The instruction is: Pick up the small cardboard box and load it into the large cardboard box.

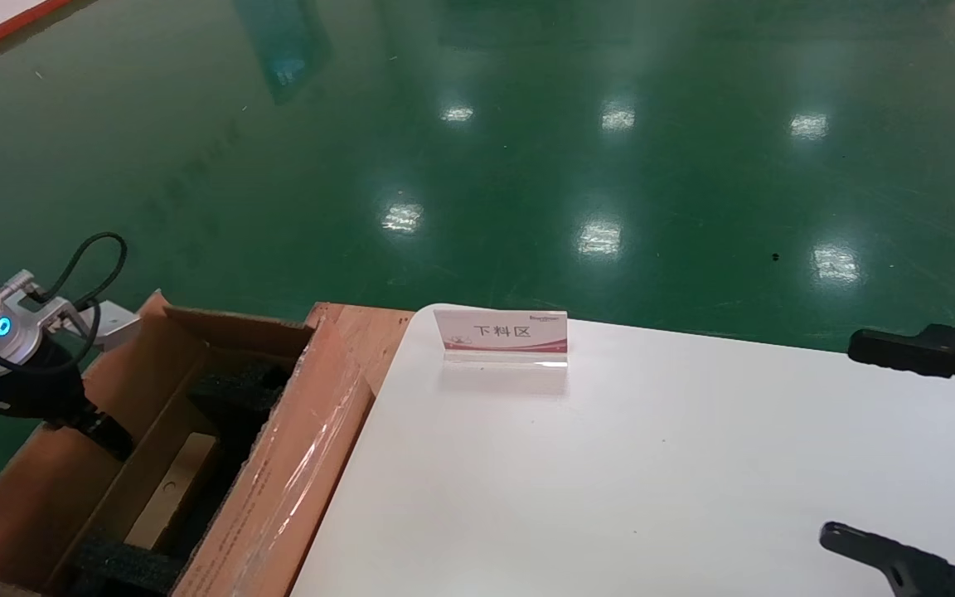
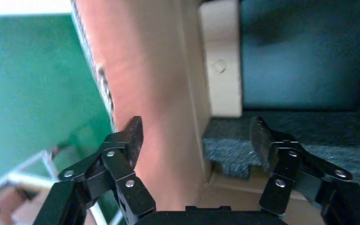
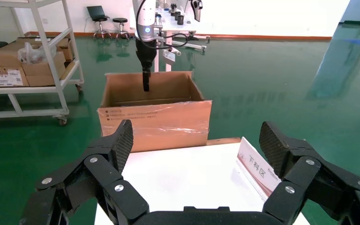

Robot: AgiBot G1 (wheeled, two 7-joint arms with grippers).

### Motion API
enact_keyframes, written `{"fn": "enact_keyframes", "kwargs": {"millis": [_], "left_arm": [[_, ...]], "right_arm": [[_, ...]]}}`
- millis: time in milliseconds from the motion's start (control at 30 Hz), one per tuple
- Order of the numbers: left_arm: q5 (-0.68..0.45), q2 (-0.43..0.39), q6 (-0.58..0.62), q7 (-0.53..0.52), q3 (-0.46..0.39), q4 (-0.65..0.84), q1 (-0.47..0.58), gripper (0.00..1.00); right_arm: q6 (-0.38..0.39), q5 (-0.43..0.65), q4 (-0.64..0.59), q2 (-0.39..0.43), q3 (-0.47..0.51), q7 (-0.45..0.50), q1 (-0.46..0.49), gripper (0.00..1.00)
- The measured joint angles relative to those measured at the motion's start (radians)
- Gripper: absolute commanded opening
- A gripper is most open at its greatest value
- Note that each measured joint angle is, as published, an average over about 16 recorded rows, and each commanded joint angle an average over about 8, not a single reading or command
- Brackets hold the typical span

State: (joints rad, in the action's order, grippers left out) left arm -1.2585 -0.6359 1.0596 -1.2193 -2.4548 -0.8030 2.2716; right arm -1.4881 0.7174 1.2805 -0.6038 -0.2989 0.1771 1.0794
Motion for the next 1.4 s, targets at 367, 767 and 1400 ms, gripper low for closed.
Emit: {"fn": "enact_keyframes", "kwargs": {"millis": [367,767,1400], "left_arm": [[0.051,0.099,-0.049,0.136,0.093,-0.174,0.184,1.00],[0.120,0.165,-0.048,0.244,0.232,-0.308,0.243,1.00],[0.242,0.126,0.095,0.478,0.805,-0.367,-0.174,1.00]], "right_arm": [[0.000,0.000,0.000,0.000,-0.001,0.000,0.000,1.00],[0.000,-0.001,-0.001,0.000,-0.001,-0.001,0.000,1.00],[0.000,-0.001,-0.002,0.000,-0.001,-0.001,0.001,1.00]]}}
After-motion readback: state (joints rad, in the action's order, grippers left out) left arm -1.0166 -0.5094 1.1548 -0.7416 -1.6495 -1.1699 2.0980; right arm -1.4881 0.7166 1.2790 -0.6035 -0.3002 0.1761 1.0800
